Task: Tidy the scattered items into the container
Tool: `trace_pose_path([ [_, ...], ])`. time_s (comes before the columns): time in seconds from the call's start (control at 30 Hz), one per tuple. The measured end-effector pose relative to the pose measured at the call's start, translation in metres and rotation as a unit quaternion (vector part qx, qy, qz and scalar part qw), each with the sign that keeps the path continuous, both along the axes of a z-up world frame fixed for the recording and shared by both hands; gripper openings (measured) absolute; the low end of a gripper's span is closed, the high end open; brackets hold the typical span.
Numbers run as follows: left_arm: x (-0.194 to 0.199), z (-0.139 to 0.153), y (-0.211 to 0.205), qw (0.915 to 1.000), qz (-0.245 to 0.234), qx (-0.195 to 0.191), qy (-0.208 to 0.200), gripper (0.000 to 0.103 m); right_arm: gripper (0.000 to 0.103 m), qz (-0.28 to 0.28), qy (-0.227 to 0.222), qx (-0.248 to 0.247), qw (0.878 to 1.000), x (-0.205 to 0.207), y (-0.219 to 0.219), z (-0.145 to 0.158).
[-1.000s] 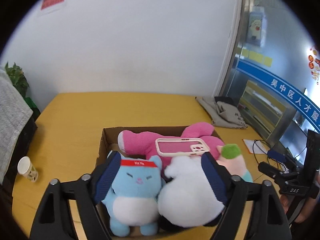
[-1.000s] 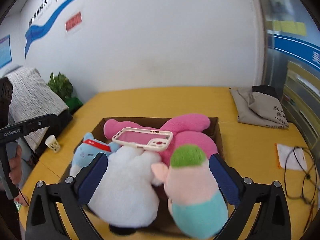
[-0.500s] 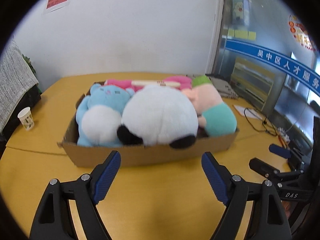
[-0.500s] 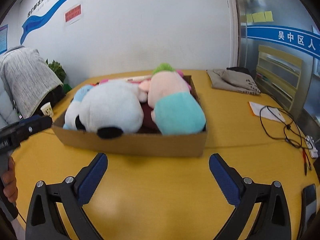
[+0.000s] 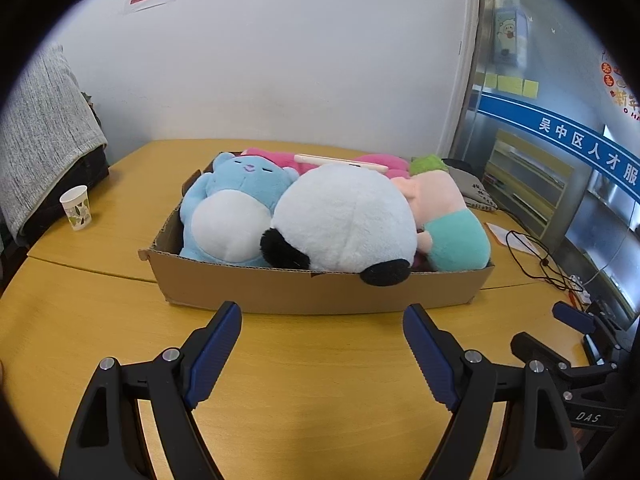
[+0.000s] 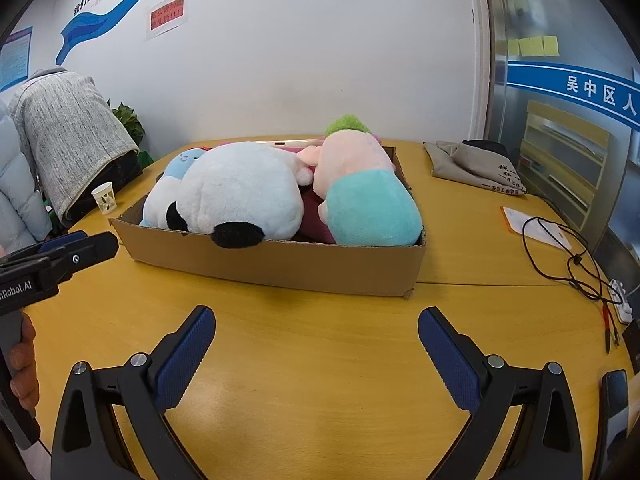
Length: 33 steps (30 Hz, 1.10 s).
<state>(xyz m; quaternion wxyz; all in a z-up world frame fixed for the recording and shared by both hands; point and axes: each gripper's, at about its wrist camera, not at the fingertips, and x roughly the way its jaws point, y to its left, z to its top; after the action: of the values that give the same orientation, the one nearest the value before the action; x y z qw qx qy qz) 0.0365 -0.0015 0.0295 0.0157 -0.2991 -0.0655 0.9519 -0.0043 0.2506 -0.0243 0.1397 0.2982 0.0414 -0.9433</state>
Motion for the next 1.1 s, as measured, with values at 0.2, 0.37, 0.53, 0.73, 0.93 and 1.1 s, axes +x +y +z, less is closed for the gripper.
trace_pose_path([
  [0.2,-0.004,-0.005,-0.001,0.9999,0.0,-0.011,0.003,0.083,0.103,-0.004,0.007,0.01,1.0,-0.003,-0.004,0.0],
  [0.37,-0.008,-0.008,-0.004,0.9999,-0.001,-0.014,-0.001,0.083,0.103,-0.006,0.006,0.013,1.0,-0.008,-0.006,-0.003],
  [0.53,-0.009,-0.011,-0.005,0.9997,-0.001,-0.026,-0.004,0.083,0.103,-0.003,0.01,0.018,1.0,-0.012,-0.011,-0.004],
  [0.73,-0.01,-0.014,0.001,0.9996,-0.007,-0.028,-0.004,0.083,0.103,-0.001,0.017,0.028,0.999,-0.013,-0.016,-0.006],
  [0.93,-0.012,-0.016,0.007,0.9995,-0.012,-0.029,-0.01,0.083,0.103,-0.003,0.012,0.026,1.0,-0.015,-0.012,-0.009],
  [1.1,-0.012,-0.018,0.01,0.9994,-0.011,-0.031,-0.014,0.083,0.103,-0.004,0.008,0.02,1.0,-0.017,-0.011,-0.013],
])
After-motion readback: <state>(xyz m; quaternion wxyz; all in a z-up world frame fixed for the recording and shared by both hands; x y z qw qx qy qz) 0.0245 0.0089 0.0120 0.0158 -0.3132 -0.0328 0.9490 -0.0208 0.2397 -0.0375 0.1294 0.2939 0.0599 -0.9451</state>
